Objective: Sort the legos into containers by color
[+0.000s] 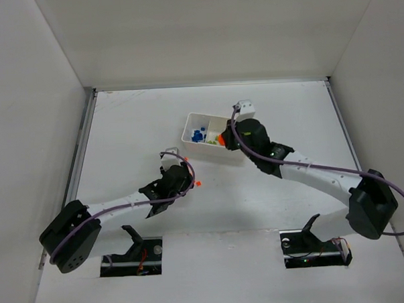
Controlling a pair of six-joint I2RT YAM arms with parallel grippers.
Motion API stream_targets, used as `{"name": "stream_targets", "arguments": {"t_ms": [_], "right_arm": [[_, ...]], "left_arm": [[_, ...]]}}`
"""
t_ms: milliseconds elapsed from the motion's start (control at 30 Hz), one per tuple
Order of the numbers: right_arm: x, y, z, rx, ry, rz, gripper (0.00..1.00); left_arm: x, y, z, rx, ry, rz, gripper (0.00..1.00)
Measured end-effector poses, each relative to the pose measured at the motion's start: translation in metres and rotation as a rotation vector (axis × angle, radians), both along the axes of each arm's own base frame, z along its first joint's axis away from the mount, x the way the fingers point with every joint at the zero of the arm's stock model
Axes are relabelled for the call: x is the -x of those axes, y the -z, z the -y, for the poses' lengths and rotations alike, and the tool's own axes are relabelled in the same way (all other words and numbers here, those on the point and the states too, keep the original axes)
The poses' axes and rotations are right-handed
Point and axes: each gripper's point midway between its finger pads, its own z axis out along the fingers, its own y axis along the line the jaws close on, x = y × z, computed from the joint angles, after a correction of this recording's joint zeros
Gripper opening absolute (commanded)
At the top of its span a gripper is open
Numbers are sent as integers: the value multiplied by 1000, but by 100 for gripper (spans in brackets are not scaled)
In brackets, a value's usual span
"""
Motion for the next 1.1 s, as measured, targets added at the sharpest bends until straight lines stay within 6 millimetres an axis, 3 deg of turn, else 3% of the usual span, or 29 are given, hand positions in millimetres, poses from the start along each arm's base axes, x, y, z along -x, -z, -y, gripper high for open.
{"name": "stream_targets", "arguments": {"t_ms": [100, 233, 300, 400, 467, 567, 700, 867, 1100], "right_arm": [[-33, 3, 41, 2, 123, 0, 20], [-63, 37, 77, 39, 238, -62, 21], [-68, 55, 83, 62, 259, -99, 24], [-69, 72, 84, 74, 270, -137, 41], [-70, 74, 83, 66, 275, -142, 50], [-70, 68, 82, 53, 275, -130, 53], [-61, 53, 75, 28, 255, -100, 53], [-26, 39, 50, -10, 178, -62, 51], [27, 74, 35, 9, 98, -123, 51]], "left_arm": [[-3, 1, 4, -8, 3, 2, 44], [-7, 8, 7, -27, 2, -7, 44], [-9, 11, 8, -41, 1, -12, 44], [-10, 13, 7, -59, -5, -5, 44], [-10, 13, 6, -69, -9, 2, 44], [-13, 11, 8, -74, -15, 16, 44], [-16, 13, 8, -84, -20, 19, 44], [-16, 20, 9, -104, -21, 11, 44], [-20, 25, 14, -117, -34, 35, 45]]}}
